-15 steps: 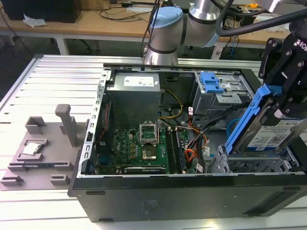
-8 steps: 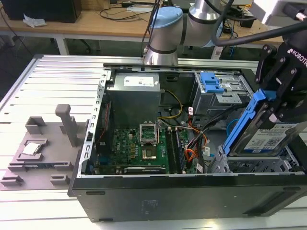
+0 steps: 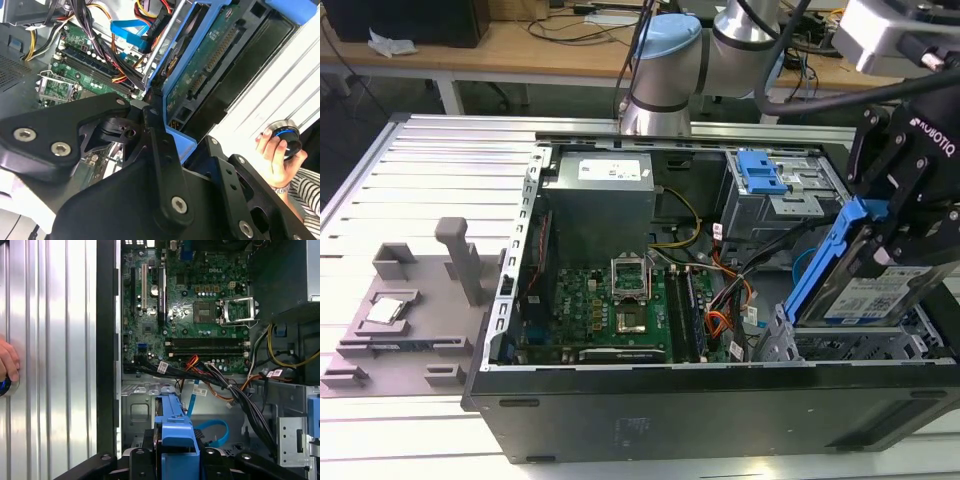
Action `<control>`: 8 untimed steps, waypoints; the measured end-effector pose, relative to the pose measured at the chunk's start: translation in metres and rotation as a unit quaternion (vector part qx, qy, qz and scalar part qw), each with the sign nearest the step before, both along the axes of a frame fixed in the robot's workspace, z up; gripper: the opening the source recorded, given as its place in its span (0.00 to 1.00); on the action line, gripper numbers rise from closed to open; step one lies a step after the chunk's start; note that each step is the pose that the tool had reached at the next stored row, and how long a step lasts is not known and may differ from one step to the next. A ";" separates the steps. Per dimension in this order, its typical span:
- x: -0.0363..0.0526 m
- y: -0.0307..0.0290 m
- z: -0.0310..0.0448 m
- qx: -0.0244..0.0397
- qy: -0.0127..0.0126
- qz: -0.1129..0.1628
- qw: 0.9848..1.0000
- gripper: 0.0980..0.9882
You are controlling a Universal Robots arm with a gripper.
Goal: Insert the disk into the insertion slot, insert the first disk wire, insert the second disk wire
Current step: 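Insert the disk into the insertion slot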
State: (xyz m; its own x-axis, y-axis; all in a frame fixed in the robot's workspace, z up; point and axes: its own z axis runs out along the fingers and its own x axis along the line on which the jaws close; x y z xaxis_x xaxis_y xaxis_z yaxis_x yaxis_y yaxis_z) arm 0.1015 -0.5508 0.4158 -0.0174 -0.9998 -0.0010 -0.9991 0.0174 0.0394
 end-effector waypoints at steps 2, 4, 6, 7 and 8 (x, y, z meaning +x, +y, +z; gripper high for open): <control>0.0000 0.0000 -0.0046 0.000 0.000 0.000 1.000 0.30; 0.0000 0.0000 -0.0088 0.000 0.000 0.000 1.000 0.30; 0.0000 0.0000 -0.0125 0.000 0.000 0.000 1.000 0.30; 0.0000 0.0000 -0.0143 0.000 0.000 0.000 1.000 0.30; 0.0000 0.0000 -0.0155 0.000 0.000 0.000 1.000 0.30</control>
